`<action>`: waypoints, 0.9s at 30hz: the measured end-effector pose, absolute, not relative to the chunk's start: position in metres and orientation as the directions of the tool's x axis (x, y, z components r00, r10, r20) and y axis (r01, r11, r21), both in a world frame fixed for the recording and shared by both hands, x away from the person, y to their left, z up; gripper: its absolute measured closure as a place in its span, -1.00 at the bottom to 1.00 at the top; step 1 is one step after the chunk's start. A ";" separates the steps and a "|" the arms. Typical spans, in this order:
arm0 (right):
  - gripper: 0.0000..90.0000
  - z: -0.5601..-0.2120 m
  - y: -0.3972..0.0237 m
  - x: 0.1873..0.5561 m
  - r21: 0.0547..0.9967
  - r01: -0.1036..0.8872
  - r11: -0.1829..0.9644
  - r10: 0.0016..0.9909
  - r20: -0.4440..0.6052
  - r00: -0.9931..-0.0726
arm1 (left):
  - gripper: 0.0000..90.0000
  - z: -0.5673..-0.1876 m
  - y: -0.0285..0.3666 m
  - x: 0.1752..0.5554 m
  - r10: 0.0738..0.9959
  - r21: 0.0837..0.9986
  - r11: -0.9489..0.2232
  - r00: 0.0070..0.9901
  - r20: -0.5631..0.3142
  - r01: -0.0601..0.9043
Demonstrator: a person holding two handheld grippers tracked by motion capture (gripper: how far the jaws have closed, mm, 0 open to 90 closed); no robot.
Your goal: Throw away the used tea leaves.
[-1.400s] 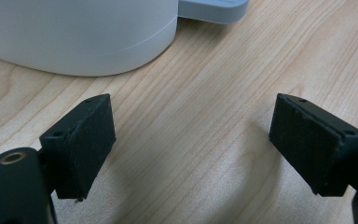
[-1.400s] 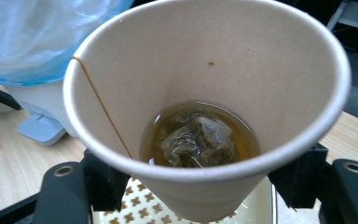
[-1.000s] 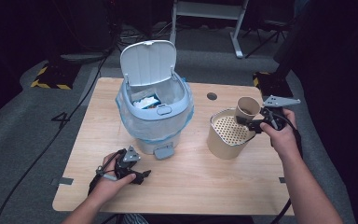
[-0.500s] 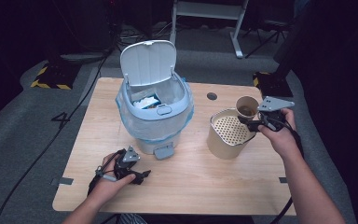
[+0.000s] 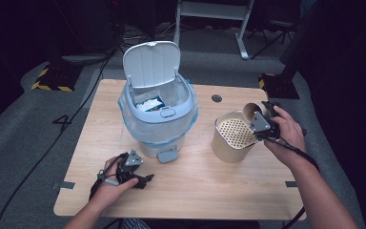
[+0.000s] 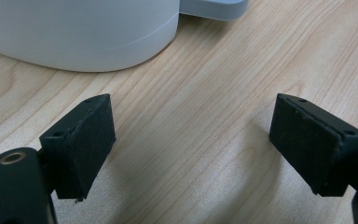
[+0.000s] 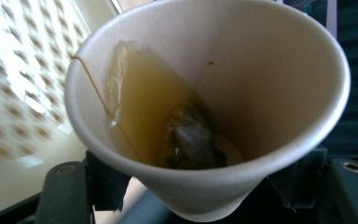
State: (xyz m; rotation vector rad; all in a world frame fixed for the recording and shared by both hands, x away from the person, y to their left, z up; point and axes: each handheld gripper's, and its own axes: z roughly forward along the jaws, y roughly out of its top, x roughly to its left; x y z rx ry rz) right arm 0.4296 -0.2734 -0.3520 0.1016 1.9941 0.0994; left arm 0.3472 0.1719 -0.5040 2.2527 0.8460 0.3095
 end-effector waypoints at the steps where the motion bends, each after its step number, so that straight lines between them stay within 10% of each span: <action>1: -0.29 -0.353 -0.271 0.429 0.045 0.022 0.999 0.050 -0.923 -0.382 | -0.68 -0.504 0.172 0.347 0.652 0.687 -0.541 0.758 -0.021 0.485; 12: -0.28 -0.375 -0.249 0.420 -0.509 0.041 0.860 -0.504 -0.858 -0.099 | -0.68 -0.504 0.172 0.347 0.654 0.686 -0.541 0.756 -0.019 0.485; 27: -0.28 -0.368 -0.243 0.412 -0.662 0.097 0.743 -0.669 -0.741 0.064 | -0.68 -0.504 0.172 0.347 0.654 0.687 -0.540 0.756 -0.022 0.487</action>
